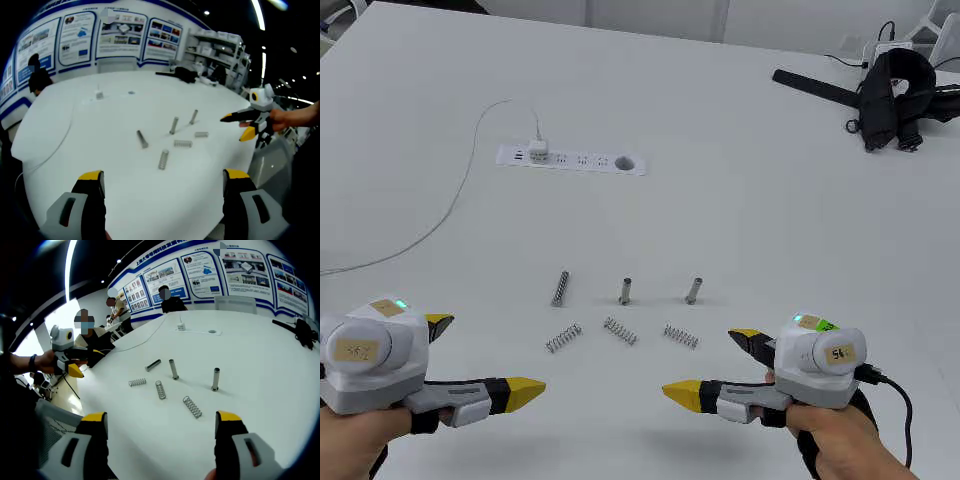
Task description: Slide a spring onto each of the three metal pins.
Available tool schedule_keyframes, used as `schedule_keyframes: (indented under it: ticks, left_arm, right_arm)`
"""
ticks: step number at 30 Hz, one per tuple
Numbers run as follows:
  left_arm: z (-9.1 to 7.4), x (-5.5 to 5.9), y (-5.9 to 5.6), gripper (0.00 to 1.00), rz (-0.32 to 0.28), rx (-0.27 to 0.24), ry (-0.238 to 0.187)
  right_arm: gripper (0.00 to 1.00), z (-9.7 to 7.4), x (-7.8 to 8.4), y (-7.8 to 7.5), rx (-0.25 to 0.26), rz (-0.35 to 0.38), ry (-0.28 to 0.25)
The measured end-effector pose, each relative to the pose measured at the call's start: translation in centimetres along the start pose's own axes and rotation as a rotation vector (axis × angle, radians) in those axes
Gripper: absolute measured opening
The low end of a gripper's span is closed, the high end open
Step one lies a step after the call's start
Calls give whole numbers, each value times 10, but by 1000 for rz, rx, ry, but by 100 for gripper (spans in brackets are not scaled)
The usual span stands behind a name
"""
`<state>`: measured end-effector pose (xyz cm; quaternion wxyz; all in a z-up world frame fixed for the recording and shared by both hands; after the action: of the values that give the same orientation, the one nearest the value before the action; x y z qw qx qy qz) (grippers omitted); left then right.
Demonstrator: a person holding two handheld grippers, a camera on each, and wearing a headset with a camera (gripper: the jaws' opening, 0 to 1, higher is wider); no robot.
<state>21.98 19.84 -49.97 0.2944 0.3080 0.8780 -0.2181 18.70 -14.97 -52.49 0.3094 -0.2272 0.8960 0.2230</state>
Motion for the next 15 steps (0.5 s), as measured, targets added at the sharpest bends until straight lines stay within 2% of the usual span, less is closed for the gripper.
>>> schedule_keyframes:
  ticks: [15]
  left_arm:
    - [0, -3, 0, 100, -1, 7, -5]
  right_arm:
    - [90, 1, 1, 0, 1, 5, 4]
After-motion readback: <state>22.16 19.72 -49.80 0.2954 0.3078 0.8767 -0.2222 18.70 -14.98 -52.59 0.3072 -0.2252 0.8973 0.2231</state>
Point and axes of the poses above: the centre of the closed fingertips' face, and the gripper's own axes: z roughly forward along the fingers, y roughly to its left, x roughly out of its underside, the point moved 10 cm from there along -z, roughly backward along the fingers, and after that the axes turned 12 degrees about y, right-handed, at the moved point
